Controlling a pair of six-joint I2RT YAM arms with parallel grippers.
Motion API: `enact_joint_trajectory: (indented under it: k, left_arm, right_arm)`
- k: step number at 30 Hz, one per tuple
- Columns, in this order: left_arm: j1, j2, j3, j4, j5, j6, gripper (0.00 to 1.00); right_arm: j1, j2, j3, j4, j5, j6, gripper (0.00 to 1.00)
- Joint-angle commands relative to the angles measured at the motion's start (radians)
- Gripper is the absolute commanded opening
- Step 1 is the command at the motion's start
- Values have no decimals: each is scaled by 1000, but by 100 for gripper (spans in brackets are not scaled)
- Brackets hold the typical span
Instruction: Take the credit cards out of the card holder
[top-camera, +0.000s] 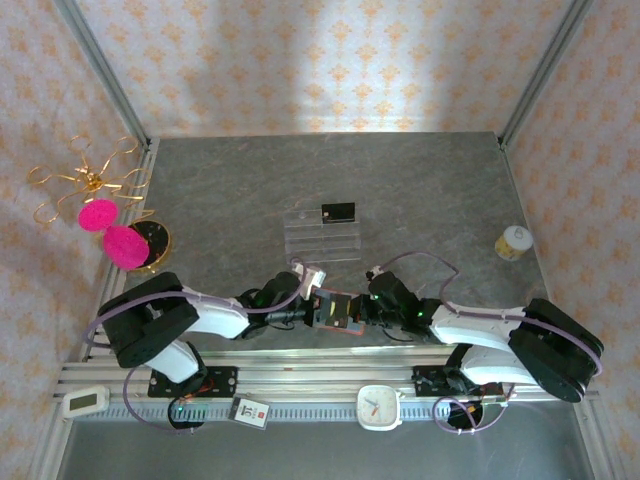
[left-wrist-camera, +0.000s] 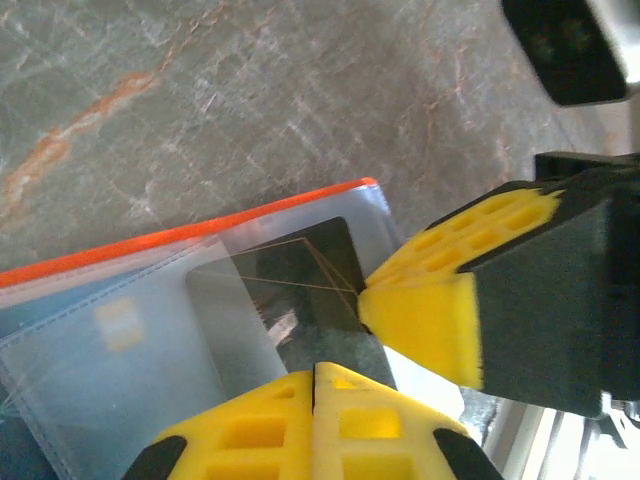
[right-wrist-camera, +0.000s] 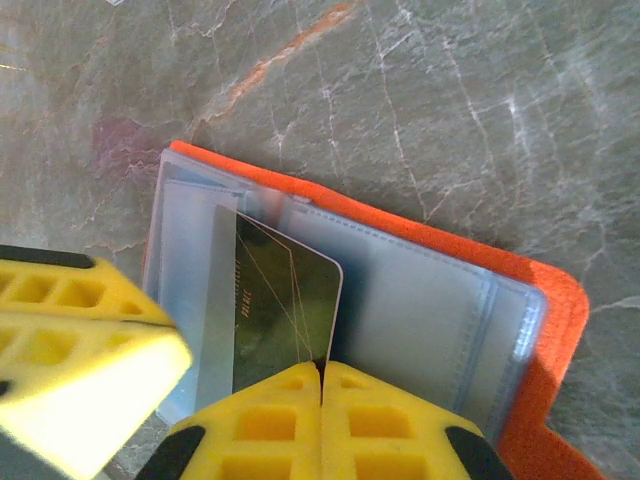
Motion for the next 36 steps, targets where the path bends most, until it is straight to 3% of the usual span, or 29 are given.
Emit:
enact_joint_trajectory:
  k: [1,4,8,10,12,13,23,27,32,36]
  left_arm:
    - [-2,46,7,-44,-23,20,0]
    - [-3,78,6,-38,-16,14,0]
    - [-2,85,0,-17,5,7,0]
    - [-2,91,3,-19,13,7,0]
    - [-2,77,-1,-29,-1,4,0]
    - [1,62,-10,-32,-16,1,0]
    - [25,16,-47,6,-12,-15,0]
    - [38,-157,-27,-15,-29,0,0]
    - [90,-376,-33,29,-8,20,18]
    - [138,-461,-87,187,73,-16,26]
  right_arm:
    - [-2,9,-2,24,-6,-1,5]
    - [-3,23,-7,53,-30,4,17]
    - [-2,52,-1,87,-50,5,21]
    - [-3,69,8,94,-49,2,18]
    - [-2,67,13,78,-24,10,3]
    - [-2,60,13,63,-11,13,0]
    - [-58,-213,-58,-116,43,0,0]
    - [-61,-300,11,-135,18,-95,0]
    - [-61,-339,115,-135,12,-197,0]
    - [-61,-362,143,-44,-15,-214,0]
